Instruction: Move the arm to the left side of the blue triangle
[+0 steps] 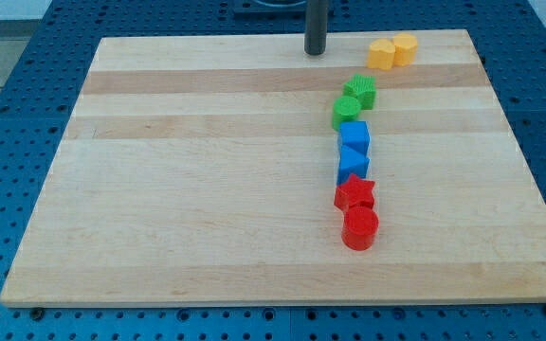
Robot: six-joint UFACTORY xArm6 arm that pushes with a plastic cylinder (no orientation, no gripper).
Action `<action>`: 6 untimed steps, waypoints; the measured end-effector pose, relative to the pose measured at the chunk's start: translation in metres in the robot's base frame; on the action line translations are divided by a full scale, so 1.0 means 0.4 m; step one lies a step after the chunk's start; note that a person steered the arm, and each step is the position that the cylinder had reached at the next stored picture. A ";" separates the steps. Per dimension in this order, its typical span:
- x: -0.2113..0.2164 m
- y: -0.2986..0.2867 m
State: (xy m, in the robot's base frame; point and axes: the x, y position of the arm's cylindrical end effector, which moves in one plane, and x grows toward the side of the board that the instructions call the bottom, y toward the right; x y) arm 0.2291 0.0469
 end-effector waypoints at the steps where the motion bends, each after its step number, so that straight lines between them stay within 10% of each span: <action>1: 0.065 -0.007; 6: 0.603 -0.071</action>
